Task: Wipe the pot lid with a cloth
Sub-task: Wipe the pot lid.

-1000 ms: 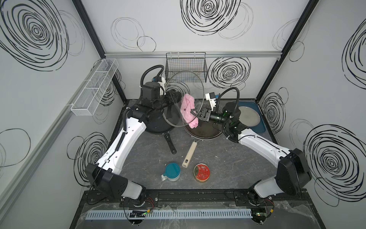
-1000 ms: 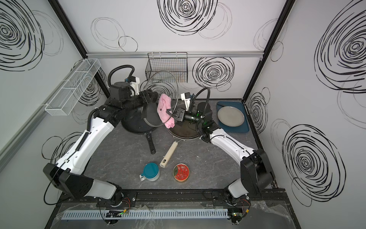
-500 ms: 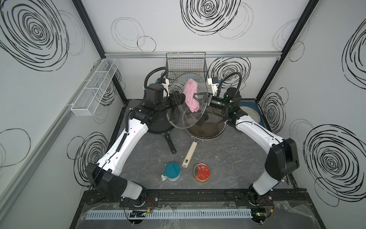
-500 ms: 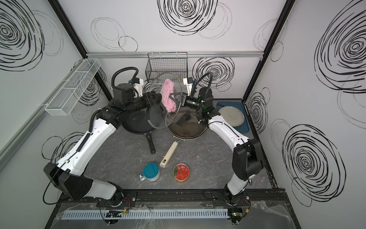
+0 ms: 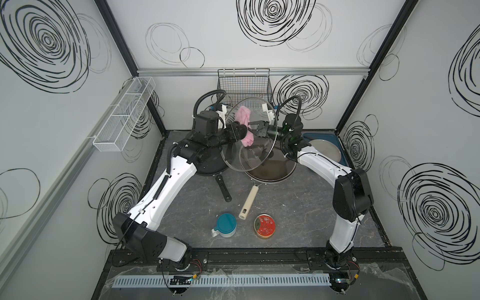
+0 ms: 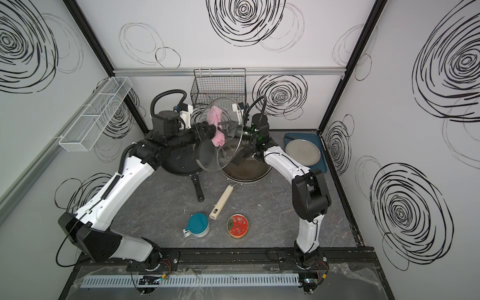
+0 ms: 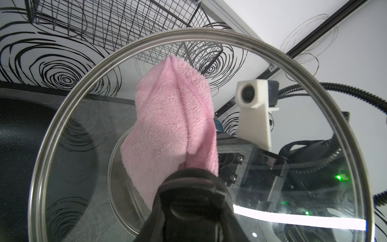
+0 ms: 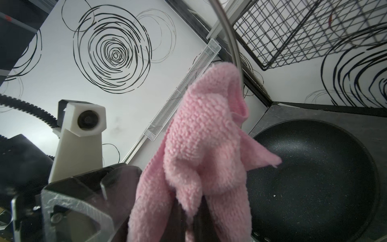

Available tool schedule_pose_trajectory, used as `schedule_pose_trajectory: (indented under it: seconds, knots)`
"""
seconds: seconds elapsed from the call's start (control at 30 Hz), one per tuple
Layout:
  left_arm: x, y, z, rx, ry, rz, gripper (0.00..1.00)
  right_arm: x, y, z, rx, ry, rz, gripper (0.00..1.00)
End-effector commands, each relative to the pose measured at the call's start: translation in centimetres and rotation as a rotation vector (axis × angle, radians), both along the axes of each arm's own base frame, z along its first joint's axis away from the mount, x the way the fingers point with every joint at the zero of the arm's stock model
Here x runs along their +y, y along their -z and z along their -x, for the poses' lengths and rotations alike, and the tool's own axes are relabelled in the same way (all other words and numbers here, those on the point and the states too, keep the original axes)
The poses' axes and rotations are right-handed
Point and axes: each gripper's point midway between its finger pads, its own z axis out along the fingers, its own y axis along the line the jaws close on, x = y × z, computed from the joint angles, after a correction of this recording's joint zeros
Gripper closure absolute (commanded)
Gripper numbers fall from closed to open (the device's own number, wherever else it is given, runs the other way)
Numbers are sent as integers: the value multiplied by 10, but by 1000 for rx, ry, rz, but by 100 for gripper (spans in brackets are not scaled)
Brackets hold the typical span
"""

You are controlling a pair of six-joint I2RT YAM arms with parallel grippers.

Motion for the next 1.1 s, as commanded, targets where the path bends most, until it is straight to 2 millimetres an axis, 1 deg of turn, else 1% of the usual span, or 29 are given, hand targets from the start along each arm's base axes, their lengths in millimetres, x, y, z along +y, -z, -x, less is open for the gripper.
schedule_pose_trajectory:
  seconds: [0.0,0.13,0.27,0.37,0.47,0.63,0.73,0.8,0.87,0.93,0.97,1.03,1.07]
  knots:
    - [1,-112,14,-310,18,167,100,11,-17,8,-51,-34,-40,100]
    - [2,-120,14,-327,10,176,100,21,-5,12,-22,-60,-38,100]
    - [5,-127,13,-343,-7,180,100,29,8,21,6,-79,-35,100]
    - [10,-129,9,-351,-25,182,100,34,18,33,31,-96,-35,100]
    - [18,-126,2,-351,-56,173,100,34,26,48,61,-110,-34,100]
    - [30,-117,-9,-339,-95,155,100,24,34,76,95,-112,-35,100]
    - [37,-108,-15,-324,-116,131,100,11,36,91,117,-93,-21,100]
    - [42,-99,-18,-308,-136,102,100,-1,42,100,133,-59,11,100]
    - [45,-90,-19,-293,-142,70,100,-15,55,105,166,-3,75,100]
    - [47,-79,-19,-270,-151,27,100,-34,72,105,197,75,162,100]
    - [48,-74,-18,-260,-152,7,100,-47,82,106,221,121,217,100]
    - [49,-63,-16,-240,-153,-26,100,-71,95,110,245,200,298,100]
    - [49,-58,-14,-230,-150,-41,100,-83,96,113,237,240,329,100]
